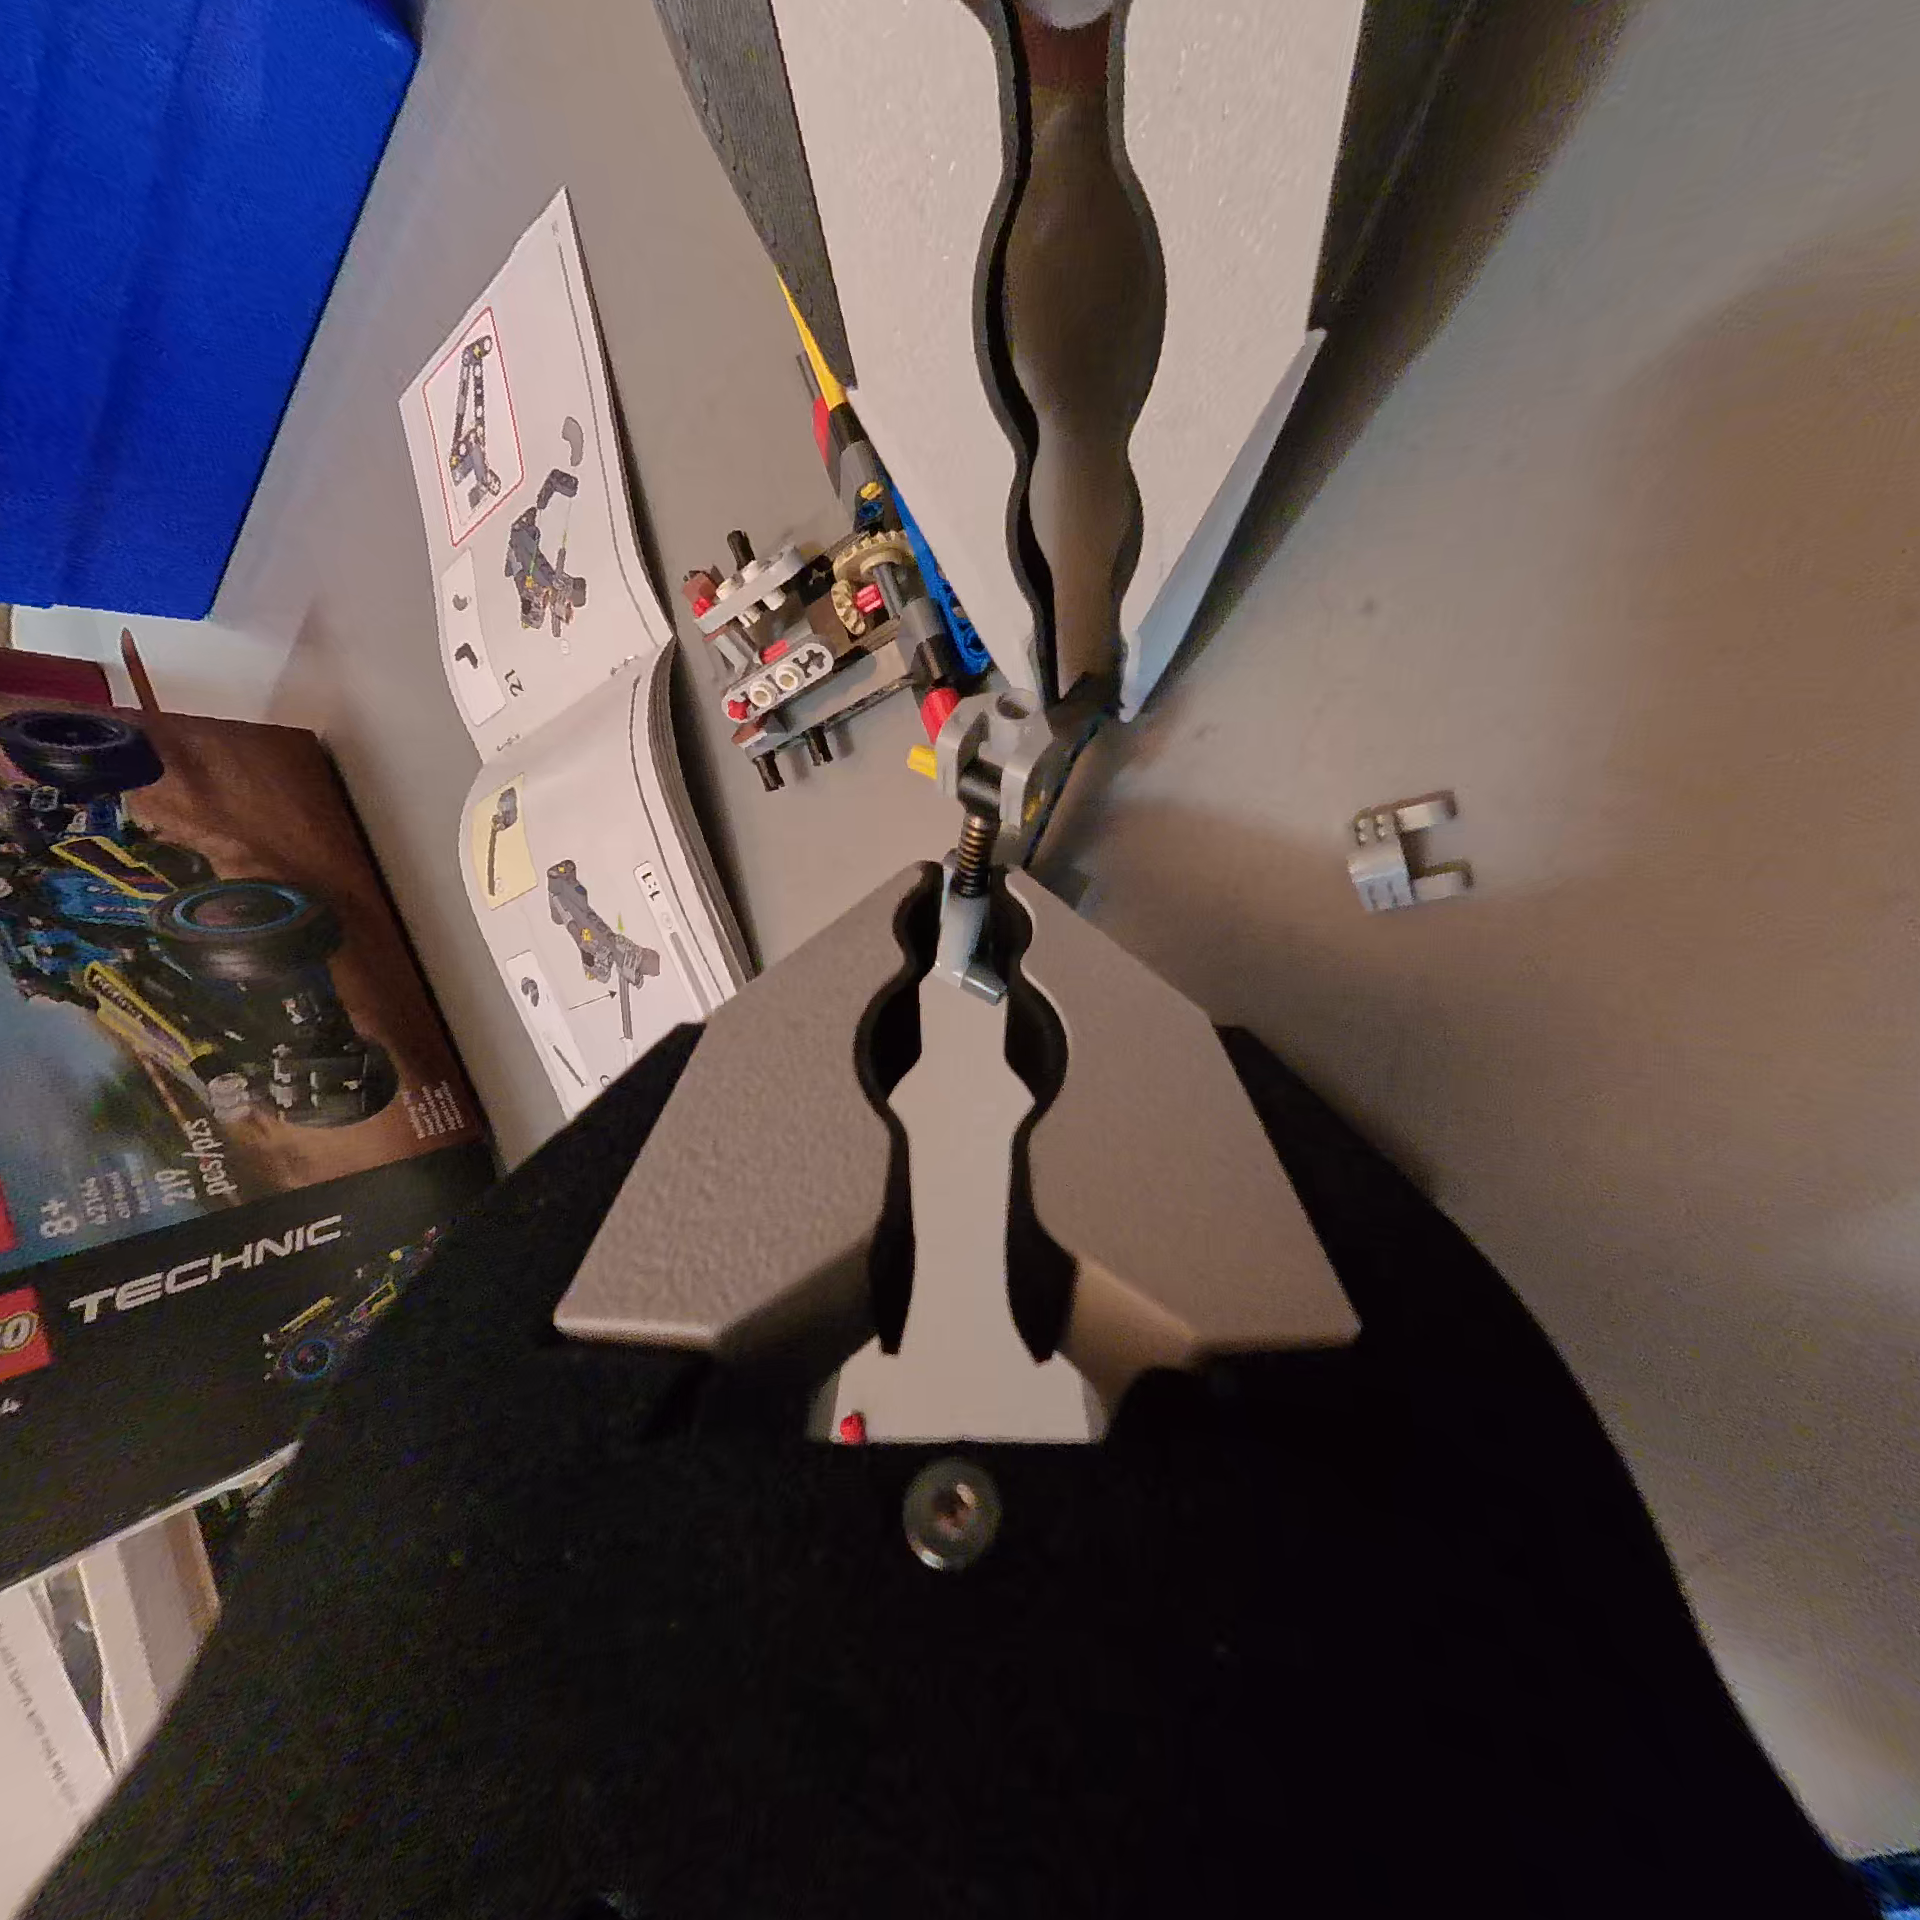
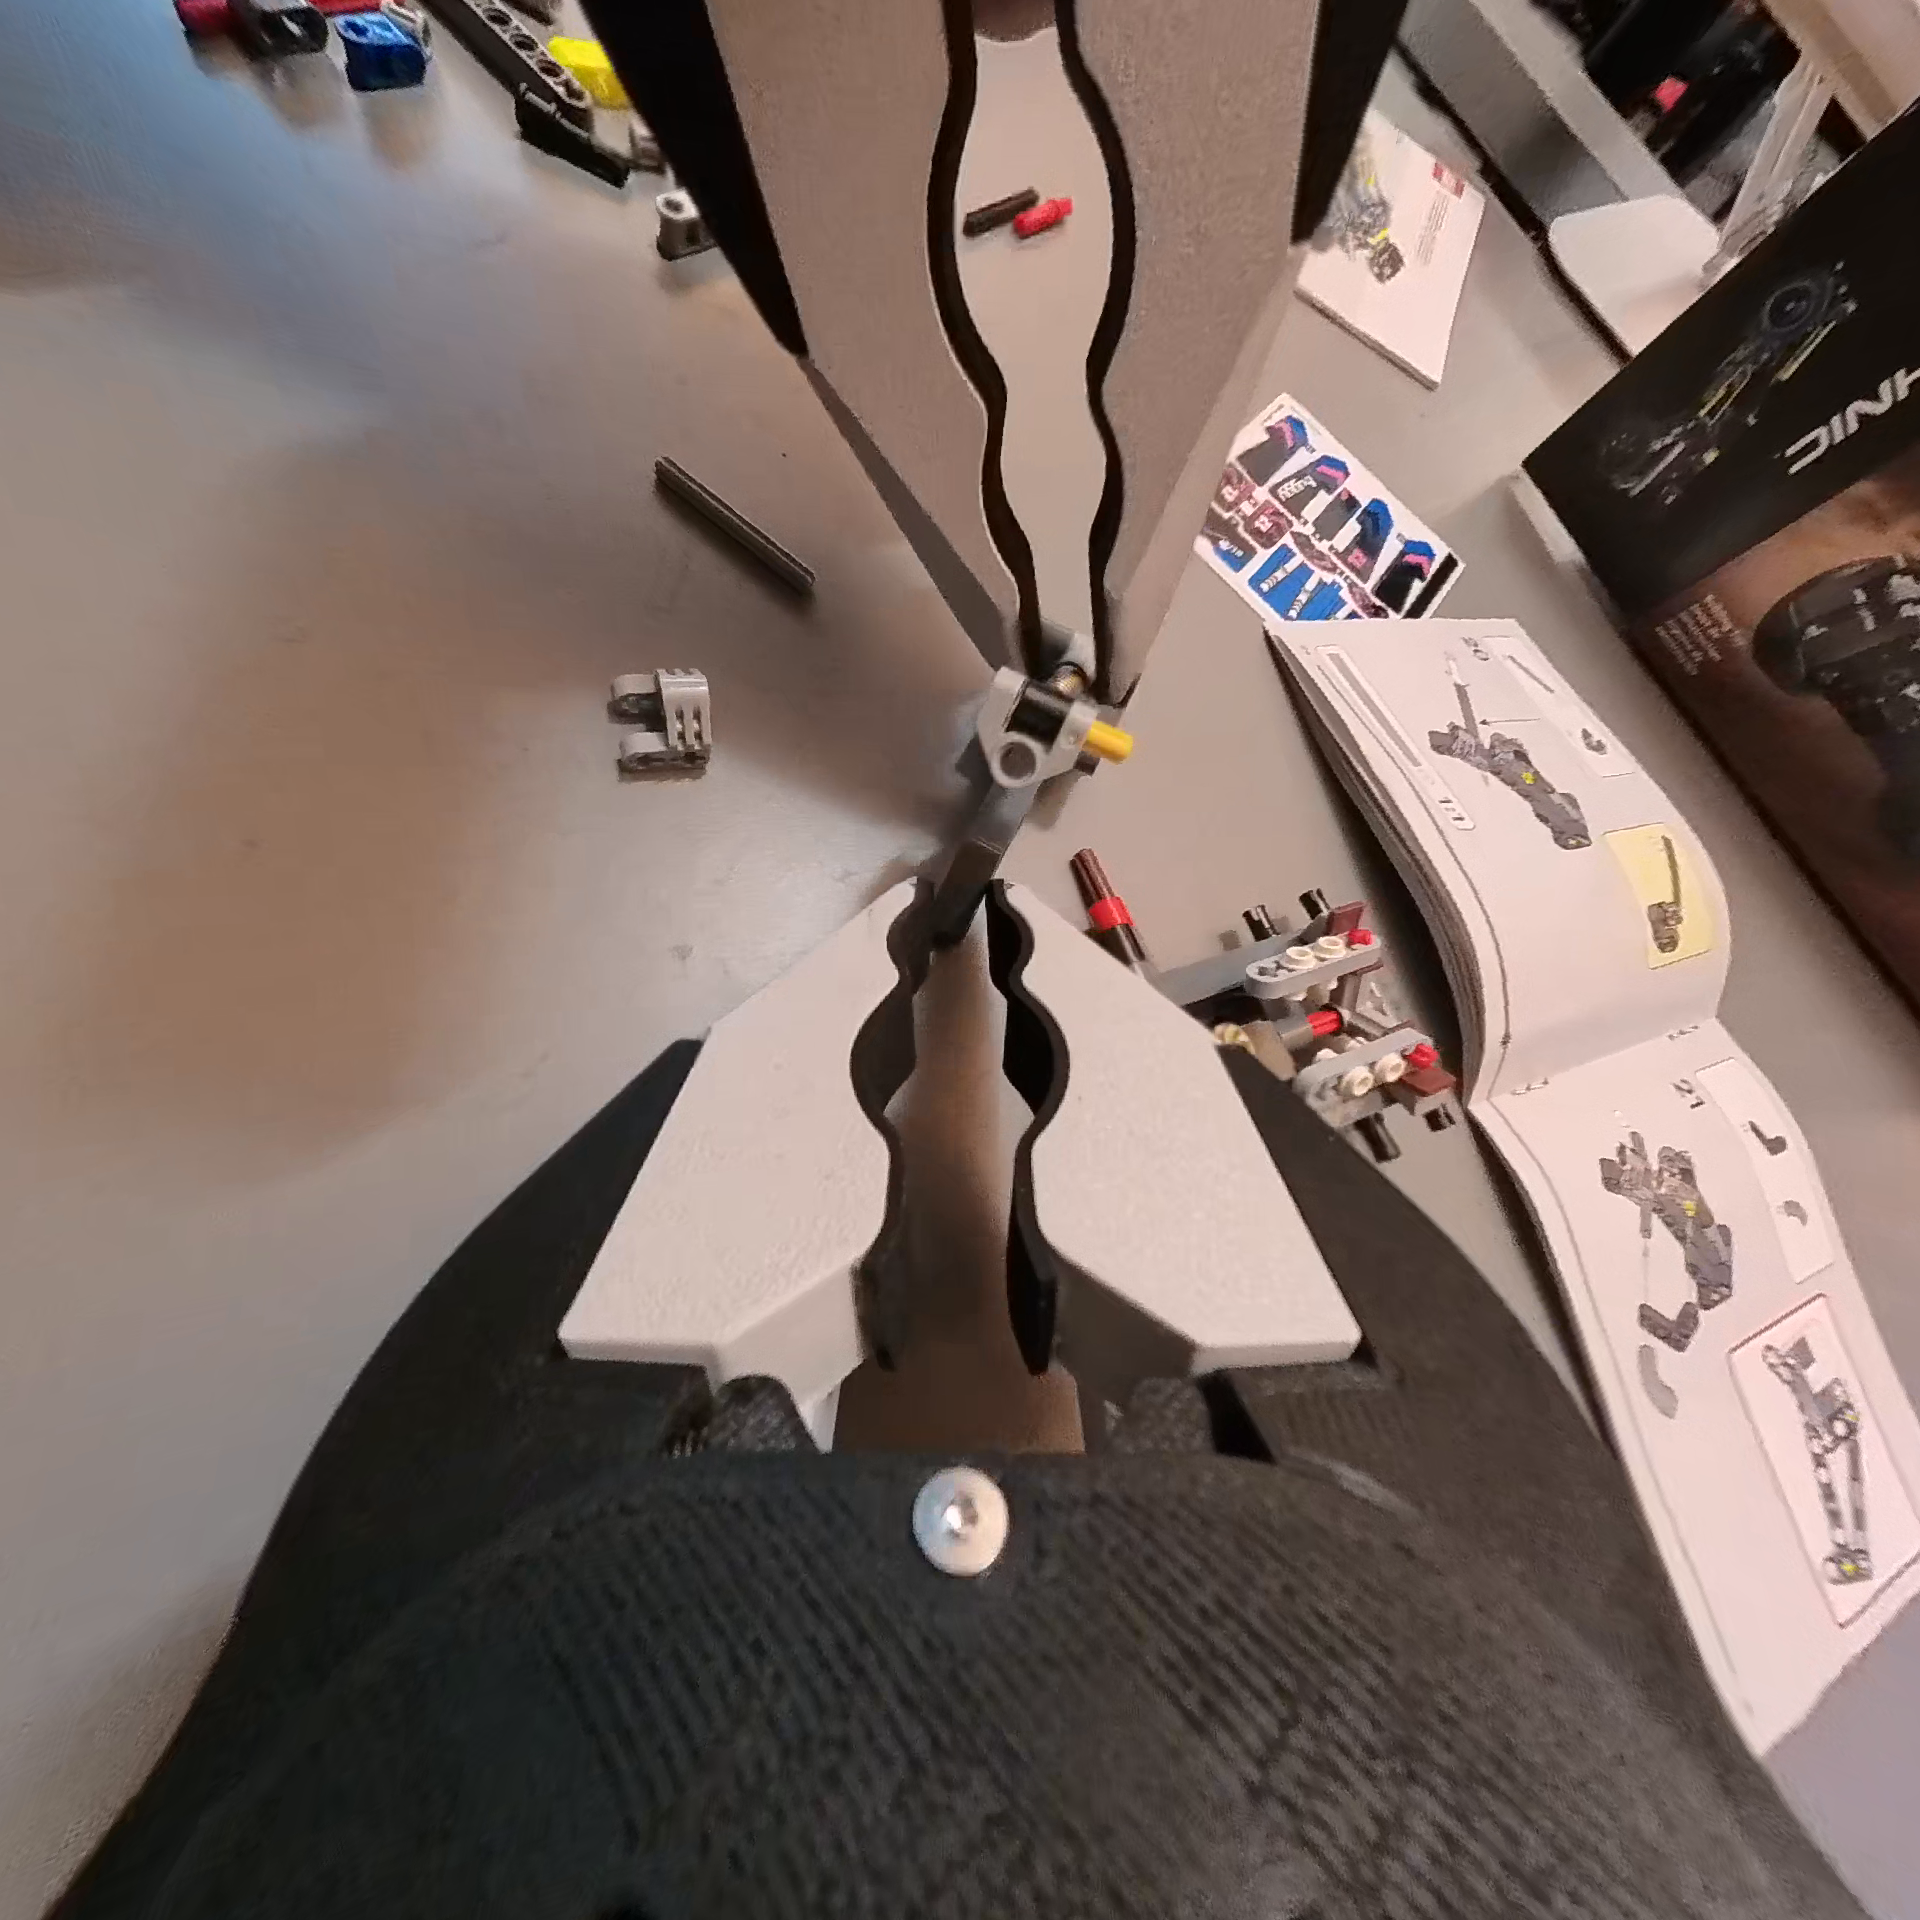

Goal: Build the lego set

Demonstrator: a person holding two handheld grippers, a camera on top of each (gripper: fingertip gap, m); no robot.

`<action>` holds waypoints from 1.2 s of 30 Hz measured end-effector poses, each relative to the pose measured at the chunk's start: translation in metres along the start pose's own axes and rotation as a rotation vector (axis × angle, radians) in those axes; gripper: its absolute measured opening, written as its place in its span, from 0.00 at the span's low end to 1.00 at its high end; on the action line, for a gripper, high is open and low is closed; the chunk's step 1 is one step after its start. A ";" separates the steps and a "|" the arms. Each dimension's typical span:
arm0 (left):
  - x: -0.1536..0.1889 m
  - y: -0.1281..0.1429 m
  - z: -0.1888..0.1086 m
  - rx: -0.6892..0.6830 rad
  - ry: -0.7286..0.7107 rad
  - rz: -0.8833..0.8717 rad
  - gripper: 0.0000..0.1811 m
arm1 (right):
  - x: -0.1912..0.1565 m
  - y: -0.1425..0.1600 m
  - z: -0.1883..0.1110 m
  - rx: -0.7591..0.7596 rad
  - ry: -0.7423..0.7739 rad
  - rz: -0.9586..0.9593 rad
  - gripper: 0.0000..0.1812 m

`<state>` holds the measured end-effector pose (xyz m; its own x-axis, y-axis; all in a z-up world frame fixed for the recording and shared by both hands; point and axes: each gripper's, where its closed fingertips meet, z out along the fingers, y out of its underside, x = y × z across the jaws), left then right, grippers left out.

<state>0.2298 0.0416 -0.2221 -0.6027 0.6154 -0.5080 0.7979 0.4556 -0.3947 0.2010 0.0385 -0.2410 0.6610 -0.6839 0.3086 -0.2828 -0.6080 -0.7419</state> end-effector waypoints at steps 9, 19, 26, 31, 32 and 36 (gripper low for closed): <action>0.003 -0.004 0.002 0.027 -0.025 -0.042 0.08 | -0.015 -0.002 -0.003 -0.012 -0.115 0.148 0.05; 0.002 -0.008 0.002 0.056 -0.042 -0.047 0.03 | -0.026 -0.001 -0.004 -0.023 -0.186 0.189 0.05; -0.001 -0.004 -0.008 0.096 -0.111 -0.136 0.05 | -0.027 -0.003 -0.006 -0.011 -0.200 0.185 0.06; 0.003 0.000 -0.018 0.086 -0.178 -0.228 0.05 | -0.023 -0.006 -0.013 0.044 -0.211 0.195 0.06; 0.007 -0.005 -0.020 0.102 -0.175 -0.254 0.06 | -0.021 -0.007 -0.016 0.058 -0.220 0.206 0.06; 0.016 -0.023 -0.028 0.159 -0.176 -0.382 0.09 | -0.015 -0.007 -0.022 0.079 -0.226 0.241 0.06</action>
<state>0.2021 0.0589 -0.1999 -0.8577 0.2969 -0.4198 0.5140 0.5162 -0.6850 0.1780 0.0439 -0.2276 0.7215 -0.6922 -0.0143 -0.4004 -0.4004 -0.8242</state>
